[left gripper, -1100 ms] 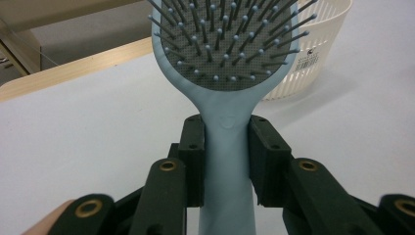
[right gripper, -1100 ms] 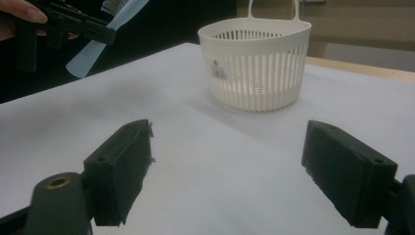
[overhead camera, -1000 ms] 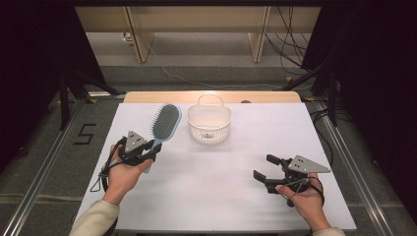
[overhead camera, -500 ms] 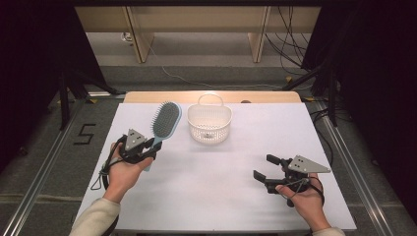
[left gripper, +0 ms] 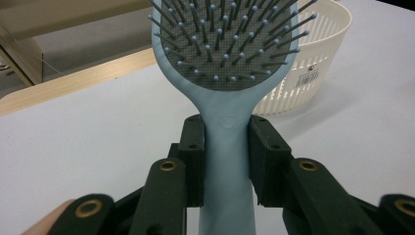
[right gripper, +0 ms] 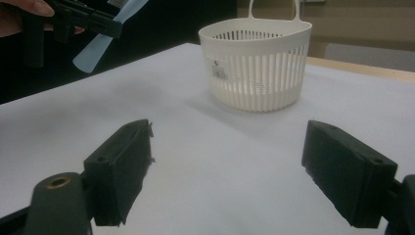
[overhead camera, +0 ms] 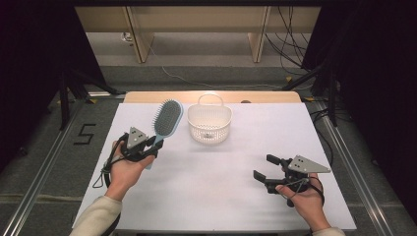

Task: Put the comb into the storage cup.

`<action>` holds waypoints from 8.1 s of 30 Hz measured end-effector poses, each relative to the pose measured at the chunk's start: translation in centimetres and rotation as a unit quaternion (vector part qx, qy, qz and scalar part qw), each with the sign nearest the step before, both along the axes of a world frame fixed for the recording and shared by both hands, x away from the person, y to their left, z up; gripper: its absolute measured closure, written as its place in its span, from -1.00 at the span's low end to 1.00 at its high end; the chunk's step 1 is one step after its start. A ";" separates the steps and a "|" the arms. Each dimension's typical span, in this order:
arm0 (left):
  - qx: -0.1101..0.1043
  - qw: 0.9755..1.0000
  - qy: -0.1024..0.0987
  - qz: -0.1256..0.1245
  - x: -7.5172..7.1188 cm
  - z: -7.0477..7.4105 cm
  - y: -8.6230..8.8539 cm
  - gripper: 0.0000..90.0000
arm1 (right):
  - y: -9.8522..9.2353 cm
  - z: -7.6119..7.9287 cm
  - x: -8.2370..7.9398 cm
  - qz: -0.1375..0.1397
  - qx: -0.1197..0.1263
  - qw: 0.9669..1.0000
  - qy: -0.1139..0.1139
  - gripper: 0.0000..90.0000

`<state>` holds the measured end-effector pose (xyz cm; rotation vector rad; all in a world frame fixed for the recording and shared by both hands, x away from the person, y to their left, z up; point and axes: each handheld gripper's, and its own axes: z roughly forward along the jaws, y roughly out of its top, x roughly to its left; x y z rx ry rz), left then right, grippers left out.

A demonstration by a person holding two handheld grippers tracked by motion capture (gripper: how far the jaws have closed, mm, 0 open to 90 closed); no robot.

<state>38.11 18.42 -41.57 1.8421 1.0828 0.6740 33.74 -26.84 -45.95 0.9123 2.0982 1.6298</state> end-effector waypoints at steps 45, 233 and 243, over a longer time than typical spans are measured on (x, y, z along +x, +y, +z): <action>0.000 1.000 -0.022 -0.008 1.4 0.2 -1.4 0.55 | 0.0 0.0 0.0 -0.001 0.001 1.000 0.001 -0.57; -0.025 0.998 -0.058 -0.020 8.3 4.6 -6.2 0.55 | -0.3 0.1 0.1 -0.011 0.015 1.000 -0.006 -0.66; -0.025 0.998 -0.057 -0.023 8.6 4.6 -6.6 0.55 | -0.4 0.1 0.1 -0.013 0.014 1.000 -0.006 -0.66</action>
